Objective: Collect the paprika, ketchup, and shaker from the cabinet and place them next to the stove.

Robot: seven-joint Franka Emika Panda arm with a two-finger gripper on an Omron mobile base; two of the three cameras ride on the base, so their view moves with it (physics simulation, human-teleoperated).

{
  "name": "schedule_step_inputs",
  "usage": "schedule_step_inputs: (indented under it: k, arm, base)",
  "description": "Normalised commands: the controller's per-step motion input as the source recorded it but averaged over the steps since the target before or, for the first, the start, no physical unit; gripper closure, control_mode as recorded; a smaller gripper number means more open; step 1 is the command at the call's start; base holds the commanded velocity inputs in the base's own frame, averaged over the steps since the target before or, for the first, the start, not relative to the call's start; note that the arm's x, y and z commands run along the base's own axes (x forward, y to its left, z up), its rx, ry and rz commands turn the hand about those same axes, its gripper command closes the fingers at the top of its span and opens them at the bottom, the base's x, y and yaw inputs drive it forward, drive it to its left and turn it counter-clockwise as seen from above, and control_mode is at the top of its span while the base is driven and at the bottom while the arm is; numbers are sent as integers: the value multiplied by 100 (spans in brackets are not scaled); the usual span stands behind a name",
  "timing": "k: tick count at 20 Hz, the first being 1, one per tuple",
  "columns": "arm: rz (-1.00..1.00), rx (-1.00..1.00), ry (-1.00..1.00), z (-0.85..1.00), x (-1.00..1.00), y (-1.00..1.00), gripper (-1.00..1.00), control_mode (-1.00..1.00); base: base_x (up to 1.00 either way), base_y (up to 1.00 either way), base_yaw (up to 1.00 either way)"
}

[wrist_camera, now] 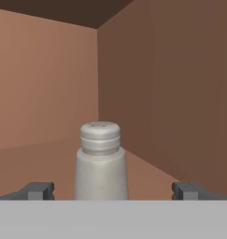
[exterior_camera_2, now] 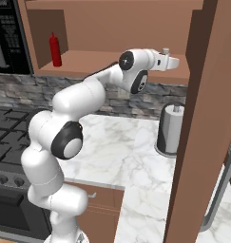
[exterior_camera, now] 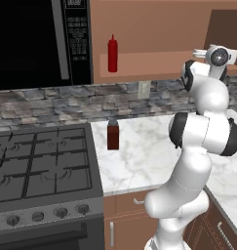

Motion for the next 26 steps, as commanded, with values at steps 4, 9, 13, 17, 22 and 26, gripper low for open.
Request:
schedule_step_inputs:
  k: [4, 9, 13, 17, 22, 26]
  arm:
    - [0, 0, 0, 0, 8, 0, -100, -100]
    - [0, 0, 0, 0, 3, 0, -100, -100]
    - [0, 0, 0, 0, 1, 0, -100, -100]
    - [0, 0, 0, 0, 4, 0, -100, -100]
    - [0, 0, 0, 0, 6, 0, -100, -100]
    - [0, 0, 0, 1, 2, 0, -100, -100]
  base:
    - [0, 0, 0]
    - [0, 0, 0]
    - [0, 0, 0]
    - [0, 0, 0]
    - [0, 0, 0]
    - [0, 0, 0]
